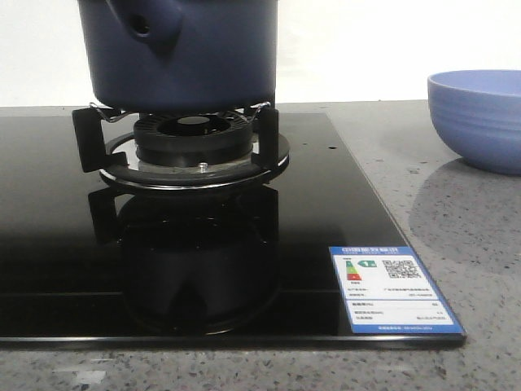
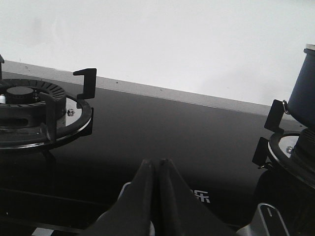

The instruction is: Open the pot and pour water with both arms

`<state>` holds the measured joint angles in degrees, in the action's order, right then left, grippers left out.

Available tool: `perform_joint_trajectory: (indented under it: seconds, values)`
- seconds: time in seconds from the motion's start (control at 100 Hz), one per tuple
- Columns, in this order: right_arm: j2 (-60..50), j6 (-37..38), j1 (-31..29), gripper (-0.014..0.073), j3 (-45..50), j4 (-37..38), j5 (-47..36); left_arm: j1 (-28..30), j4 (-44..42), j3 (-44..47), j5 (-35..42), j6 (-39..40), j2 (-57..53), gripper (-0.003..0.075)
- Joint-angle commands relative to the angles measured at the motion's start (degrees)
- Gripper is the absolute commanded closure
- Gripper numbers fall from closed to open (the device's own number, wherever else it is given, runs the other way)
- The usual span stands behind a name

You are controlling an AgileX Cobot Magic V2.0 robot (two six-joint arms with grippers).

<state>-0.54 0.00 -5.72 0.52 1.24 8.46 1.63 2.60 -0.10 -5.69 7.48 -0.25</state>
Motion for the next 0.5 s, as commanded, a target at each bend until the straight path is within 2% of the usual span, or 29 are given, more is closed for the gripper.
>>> perform_joint_trajectory:
  seconds: [0.0, 0.49]
  values:
    - [-1.01, 0.0, 0.11, 0.0637, 1.44, 0.34, -5.18, -0.32, 0.42, 2.0, 4.17, 0.61, -1.46, 0.0741]
    - [-1.01, 0.0, 0.11, 0.0637, 1.44, 0.25, -7.13, -0.32, 0.55, 2.0, 4.17, 0.61, -1.46, 0.0741]
